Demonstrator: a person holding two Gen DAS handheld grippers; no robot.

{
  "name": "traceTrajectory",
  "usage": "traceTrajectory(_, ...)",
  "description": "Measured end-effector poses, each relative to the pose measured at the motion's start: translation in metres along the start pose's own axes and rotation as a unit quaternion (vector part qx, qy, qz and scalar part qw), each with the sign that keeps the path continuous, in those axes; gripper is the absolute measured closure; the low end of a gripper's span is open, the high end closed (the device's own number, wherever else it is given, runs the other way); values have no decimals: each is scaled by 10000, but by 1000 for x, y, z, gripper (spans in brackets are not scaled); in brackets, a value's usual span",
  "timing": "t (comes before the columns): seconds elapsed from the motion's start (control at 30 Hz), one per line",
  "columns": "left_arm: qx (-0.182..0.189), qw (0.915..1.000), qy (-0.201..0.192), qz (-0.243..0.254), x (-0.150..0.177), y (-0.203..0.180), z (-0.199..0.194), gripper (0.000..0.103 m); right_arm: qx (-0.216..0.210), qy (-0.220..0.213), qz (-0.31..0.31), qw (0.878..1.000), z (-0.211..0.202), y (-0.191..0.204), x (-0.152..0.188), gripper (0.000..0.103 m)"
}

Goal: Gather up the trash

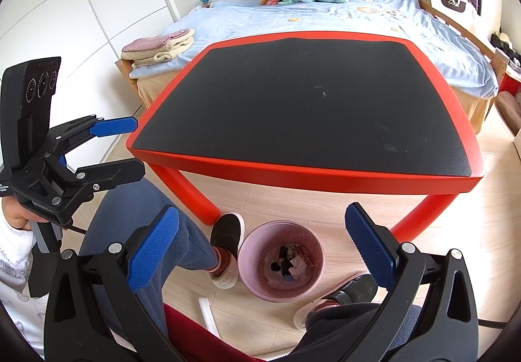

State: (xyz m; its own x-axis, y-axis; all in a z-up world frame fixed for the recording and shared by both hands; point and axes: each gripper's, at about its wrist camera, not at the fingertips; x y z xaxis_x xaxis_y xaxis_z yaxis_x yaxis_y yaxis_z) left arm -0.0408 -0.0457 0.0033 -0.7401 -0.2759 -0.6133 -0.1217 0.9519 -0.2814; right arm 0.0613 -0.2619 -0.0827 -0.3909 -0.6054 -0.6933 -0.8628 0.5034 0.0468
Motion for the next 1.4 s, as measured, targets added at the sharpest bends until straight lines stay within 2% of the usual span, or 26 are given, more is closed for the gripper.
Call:
traceTrajectory(0.27, -370, 9988, -286, -160, -28, 17, -4, 8, 248, -257, -12, 9994, 0, -22, -46, 3)
traceTrajectory(0.47, -826, 9951, -459, -306, -49, 32, -2, 7, 391, -338, -108, 9986, 8, -34, -78, 3)
traceTrajectory(0.57, -795, 9946, -530, -407, -57, 38, -2, 6, 437, -315, -162, 9984, 14, -37, -90, 3)
traceTrajectory(0.97, -1061, 9922, -434, -484, -70, 43, 8, 6, 512, -227, -206, 9982, 30, -42, -104, 3)
traceTrajectory(1.4, -1040, 9916, -451, -624, -76, 46, 6, 6, 541, -188, -250, 9980, 34, -42, -108, 3)
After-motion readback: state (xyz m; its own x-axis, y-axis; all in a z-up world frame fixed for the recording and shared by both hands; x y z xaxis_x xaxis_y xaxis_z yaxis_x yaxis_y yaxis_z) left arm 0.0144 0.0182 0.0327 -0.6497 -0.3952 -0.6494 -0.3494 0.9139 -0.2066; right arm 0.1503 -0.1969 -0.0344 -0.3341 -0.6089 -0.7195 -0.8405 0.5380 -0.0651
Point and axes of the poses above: each gripper's, at about its wrist camera, not at the fingertips, and z roughly the way its jaws point, y to its left, x to its underside, and after that the axes turned 14 degrees about -z, right-handed
